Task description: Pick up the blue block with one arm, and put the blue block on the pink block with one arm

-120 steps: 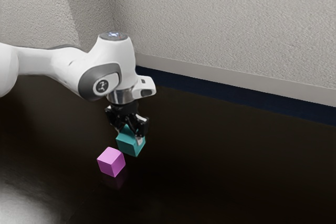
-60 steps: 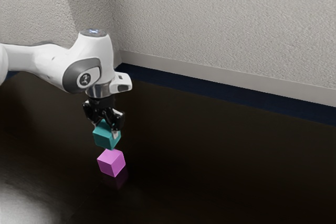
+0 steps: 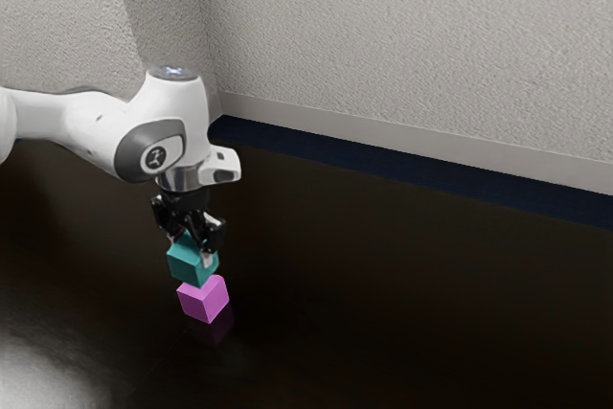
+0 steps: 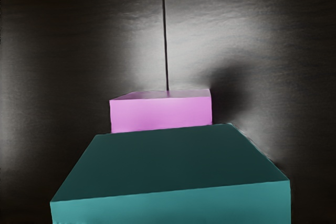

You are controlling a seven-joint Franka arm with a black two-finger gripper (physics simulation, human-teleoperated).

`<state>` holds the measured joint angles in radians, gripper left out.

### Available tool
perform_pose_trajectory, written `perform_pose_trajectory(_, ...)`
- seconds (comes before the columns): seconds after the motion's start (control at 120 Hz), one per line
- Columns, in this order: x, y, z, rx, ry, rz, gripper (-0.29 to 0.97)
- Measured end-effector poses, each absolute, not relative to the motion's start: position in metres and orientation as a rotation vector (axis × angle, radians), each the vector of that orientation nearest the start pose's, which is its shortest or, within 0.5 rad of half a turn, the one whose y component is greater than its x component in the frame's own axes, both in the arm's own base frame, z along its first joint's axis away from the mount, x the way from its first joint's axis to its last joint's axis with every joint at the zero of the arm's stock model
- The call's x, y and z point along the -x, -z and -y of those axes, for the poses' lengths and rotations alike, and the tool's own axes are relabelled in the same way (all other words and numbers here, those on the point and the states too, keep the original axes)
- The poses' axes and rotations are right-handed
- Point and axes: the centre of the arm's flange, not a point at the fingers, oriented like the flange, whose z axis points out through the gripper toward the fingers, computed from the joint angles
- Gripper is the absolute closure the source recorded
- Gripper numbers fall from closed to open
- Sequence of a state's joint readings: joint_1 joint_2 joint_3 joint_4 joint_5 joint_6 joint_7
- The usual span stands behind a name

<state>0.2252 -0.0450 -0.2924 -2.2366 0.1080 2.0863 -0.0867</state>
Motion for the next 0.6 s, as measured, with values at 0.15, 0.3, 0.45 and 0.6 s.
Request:
perform_pose_trajectory(0.15, -0.500, -0.373, 0.019, 3.025, -0.175, -0.044, 0.37)
perform_pose_trajectory(0.3, -0.501, -0.369, 0.021, 3.027, -0.181, -0.064, 0.37)
perform_pose_trajectory(0.45, -0.502, -0.369, 0.023, 3.023, -0.174, -0.087, 0.37)
perform_pose_trajectory(0.6, -0.503, -0.366, 0.021, 3.019, -0.179, -0.094, 0.37)
